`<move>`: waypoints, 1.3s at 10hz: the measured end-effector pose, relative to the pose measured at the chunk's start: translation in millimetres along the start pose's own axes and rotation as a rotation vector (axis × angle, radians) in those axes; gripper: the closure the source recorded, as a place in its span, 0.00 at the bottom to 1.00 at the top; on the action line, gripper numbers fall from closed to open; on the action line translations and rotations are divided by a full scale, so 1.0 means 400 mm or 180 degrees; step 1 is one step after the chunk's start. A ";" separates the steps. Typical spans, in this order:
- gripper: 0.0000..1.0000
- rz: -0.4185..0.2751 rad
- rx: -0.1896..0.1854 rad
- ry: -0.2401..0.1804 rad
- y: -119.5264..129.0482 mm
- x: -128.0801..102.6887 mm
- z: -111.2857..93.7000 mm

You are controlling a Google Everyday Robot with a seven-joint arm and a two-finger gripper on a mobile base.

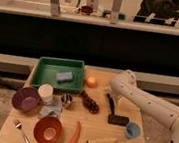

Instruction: Wipe red bowl with brush

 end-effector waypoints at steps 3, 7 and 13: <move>0.20 0.0187 -0.0063 0.0147 0.017 0.037 0.036; 0.46 0.0468 0.0059 0.0329 0.008 0.061 0.055; 1.00 0.0486 0.0046 0.0308 0.014 0.051 0.048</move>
